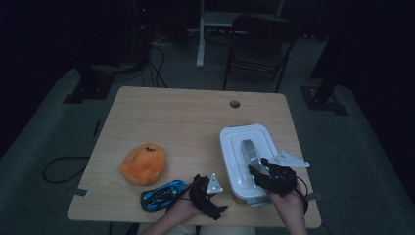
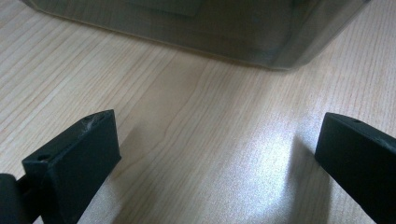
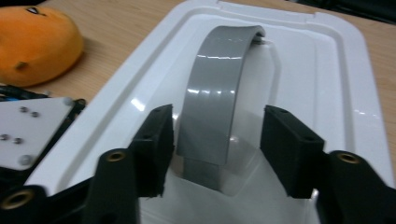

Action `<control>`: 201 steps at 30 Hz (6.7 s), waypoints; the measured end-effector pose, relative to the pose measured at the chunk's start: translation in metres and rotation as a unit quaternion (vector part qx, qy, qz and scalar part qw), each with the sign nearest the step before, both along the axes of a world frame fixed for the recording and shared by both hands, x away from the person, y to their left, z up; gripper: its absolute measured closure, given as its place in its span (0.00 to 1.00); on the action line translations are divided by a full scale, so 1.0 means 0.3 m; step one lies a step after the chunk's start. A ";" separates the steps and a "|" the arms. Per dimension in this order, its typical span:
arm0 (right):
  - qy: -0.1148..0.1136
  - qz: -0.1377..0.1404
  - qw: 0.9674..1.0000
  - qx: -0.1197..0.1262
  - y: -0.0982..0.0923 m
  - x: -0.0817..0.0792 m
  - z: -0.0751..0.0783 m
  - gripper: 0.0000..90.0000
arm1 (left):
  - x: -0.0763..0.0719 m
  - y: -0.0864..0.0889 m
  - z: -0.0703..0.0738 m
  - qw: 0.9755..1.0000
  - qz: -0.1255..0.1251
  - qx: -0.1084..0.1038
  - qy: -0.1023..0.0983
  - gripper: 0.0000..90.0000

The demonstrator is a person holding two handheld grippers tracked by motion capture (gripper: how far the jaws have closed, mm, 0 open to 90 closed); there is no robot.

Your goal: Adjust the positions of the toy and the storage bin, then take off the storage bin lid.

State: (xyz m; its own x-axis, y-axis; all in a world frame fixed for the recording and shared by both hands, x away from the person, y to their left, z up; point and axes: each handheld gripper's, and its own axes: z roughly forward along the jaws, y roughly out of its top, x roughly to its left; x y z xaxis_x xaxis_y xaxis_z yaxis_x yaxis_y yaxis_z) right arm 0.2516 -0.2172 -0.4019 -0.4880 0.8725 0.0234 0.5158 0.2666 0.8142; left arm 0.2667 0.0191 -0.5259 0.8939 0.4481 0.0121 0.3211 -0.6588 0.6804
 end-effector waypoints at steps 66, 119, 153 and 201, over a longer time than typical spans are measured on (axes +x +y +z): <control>-0.050 -0.025 0.997 0.048 -0.131 0.117 0.156 0.76 | 0.000 0.002 0.000 1.000 0.001 0.001 0.000 0.00; 0.036 -0.146 0.988 0.027 -0.378 0.570 -0.247 0.76 | -0.002 0.001 0.000 1.000 0.003 -0.001 0.000 0.00; 0.029 -0.135 0.990 0.039 -0.390 0.484 -0.280 0.26 | 0.029 0.026 0.118 0.999 0.025 -0.035 0.017 0.00; 0.039 0.054 0.997 0.039 -0.227 0.145 -0.370 0.16 | 0.410 0.118 0.181 0.994 0.098 0.044 -0.013 0.00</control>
State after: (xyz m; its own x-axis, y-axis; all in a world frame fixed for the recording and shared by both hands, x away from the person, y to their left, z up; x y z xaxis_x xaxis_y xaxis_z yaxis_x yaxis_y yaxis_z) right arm 0.2950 -0.2854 -0.5129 -0.5724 0.8094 0.1309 0.5500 0.2606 0.7935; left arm 0.3897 0.0544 -0.4716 0.7879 0.6103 0.0814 0.4323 -0.6425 0.6327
